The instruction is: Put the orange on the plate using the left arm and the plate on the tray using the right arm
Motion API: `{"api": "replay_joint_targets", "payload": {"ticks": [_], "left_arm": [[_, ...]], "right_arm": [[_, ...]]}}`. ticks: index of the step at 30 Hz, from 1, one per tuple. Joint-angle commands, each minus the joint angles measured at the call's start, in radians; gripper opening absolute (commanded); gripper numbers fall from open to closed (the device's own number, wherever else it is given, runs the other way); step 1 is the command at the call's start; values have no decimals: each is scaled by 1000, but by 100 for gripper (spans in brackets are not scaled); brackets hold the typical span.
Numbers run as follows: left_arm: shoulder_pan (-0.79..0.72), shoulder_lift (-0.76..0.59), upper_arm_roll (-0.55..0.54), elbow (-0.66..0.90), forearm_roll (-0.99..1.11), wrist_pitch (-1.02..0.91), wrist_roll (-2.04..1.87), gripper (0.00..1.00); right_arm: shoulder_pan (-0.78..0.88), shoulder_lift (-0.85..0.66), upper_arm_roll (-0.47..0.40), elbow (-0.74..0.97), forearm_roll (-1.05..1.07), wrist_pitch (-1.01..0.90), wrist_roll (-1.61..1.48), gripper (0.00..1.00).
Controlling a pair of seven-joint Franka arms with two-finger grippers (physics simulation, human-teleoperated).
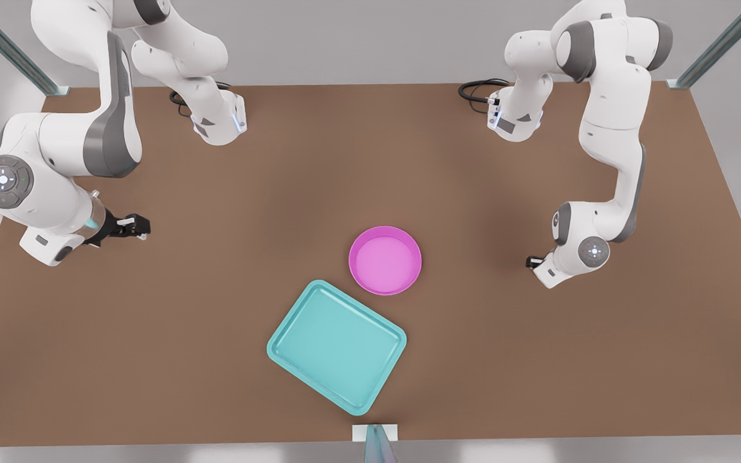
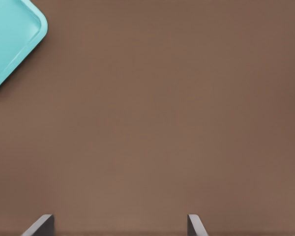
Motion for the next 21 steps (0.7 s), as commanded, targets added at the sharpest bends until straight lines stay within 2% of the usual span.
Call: {"api": "replay_joint_targets", "payload": {"ticks": [1,2,3,4,7,10,11,17,18,20,21], "left_arm": [[-1,-21,0,1,-8,-25,-10,64],[-11,-67,0,1,-8,-77,-13,64],[-78,-156,0,4,-8,-165,-86,65],[-167,-187,-12,47,-10,-274,-197,65],[-455,-58,-20,321,-122,-446,-560,65],[-646,84,-34,531,-195,-461,-801,67],[-649,138,-72,591,-194,-463,-858,67],[-638,210,-84,581,-185,-458,-863,67],[-637,213,-83,581,-185,-457,-855,69],[-630,213,-78,565,-183,-449,-851,92],[-630,209,-77,564,-185,-455,-854,100]], "right_arm": [[0,-2,0,0,1,-1,-6,100],[0,-1,0,0,1,-1,-6,100],[0,-1,0,0,1,-1,-6,100],[0,-1,-2,0,1,-1,-6,100],[-1,-1,-2,0,1,-1,-6,100],[-3,-1,-2,-1,1,-3,-6,100],[-9,-1,0,-1,1,-4,-6,100],[-9,2,0,-1,1,-10,-9,100],[-8,10,-2,0,1,-13,-6,100],[-5,36,0,2,28,-24,-14,100],[5,56,1,2,53,-24,-13,100]]}}
